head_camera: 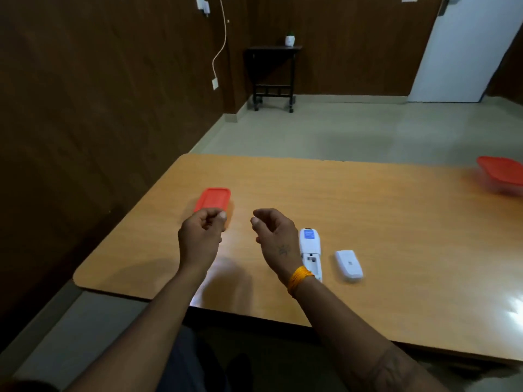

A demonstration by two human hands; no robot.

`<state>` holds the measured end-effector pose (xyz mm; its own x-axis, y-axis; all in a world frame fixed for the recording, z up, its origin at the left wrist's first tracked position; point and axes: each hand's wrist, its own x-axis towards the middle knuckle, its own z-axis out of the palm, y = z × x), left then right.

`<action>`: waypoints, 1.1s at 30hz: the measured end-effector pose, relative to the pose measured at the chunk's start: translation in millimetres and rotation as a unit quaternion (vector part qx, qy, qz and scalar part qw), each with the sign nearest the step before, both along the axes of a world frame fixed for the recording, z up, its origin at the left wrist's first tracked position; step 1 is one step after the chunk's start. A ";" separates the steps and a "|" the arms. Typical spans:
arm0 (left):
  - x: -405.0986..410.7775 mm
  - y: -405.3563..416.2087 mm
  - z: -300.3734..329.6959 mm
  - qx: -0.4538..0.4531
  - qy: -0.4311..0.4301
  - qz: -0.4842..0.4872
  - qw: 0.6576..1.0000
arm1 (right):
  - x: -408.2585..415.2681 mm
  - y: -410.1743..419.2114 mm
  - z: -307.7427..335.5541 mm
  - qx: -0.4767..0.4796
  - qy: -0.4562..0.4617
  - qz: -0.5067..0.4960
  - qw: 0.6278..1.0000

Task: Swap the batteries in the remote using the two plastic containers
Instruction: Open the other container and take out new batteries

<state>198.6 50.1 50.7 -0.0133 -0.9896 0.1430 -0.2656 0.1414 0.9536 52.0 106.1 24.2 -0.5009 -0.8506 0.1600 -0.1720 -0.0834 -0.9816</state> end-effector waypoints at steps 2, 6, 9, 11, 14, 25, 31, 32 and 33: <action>13.0 -21.6 -9.7 -0.009 -0.032 0.038 0.999 | 9.5 -22.6 -5.9 0.024 0.049 0.026 0.998; 29.6 -60.4 -23.6 0.015 -0.070 0.069 0.995 | 23.5 -64.7 -15.5 0.071 0.158 0.065 0.983; 33.2 -82.8 -37.3 0.070 -0.108 0.037 0.991 | 26.2 -95.4 -25.9 0.098 0.293 0.082 0.948; 33.0 -90.2 -42.6 0.103 -0.148 0.011 0.983 | 25.4 -113.2 -33.2 0.106 0.371 0.098 0.917; 34.1 -97.2 -46.0 0.106 -0.164 -0.004 0.981 | 22.8 -131.0 -42.0 0.105 0.441 0.106 0.885; 46.2 -90.1 -43.3 0.084 -0.103 -0.025 0.991 | 29.0 -108.0 -37.3 -0.047 0.483 0.048 0.873; 43.3 -76.1 -41.5 0.039 -0.166 -0.060 0.984 | 36.7 -75.3 -24.9 -0.063 0.440 0.070 0.893; 43.1 -73.2 -41.3 0.031 -0.179 -0.059 0.982 | 38.7 -71.1 -23.2 -0.060 0.437 0.072 0.894; 43.2 -70.7 -40.7 0.024 -0.186 -0.057 0.981 | 40.4 -67.6 -22.1 -0.058 0.436 0.071 0.895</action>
<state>241.8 -20.6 10.0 -0.1668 -0.9841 0.0604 -0.5813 0.1476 0.8002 92.4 38.5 2.1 -0.0299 -0.8480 0.5291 -0.8480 -0.2587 -0.4626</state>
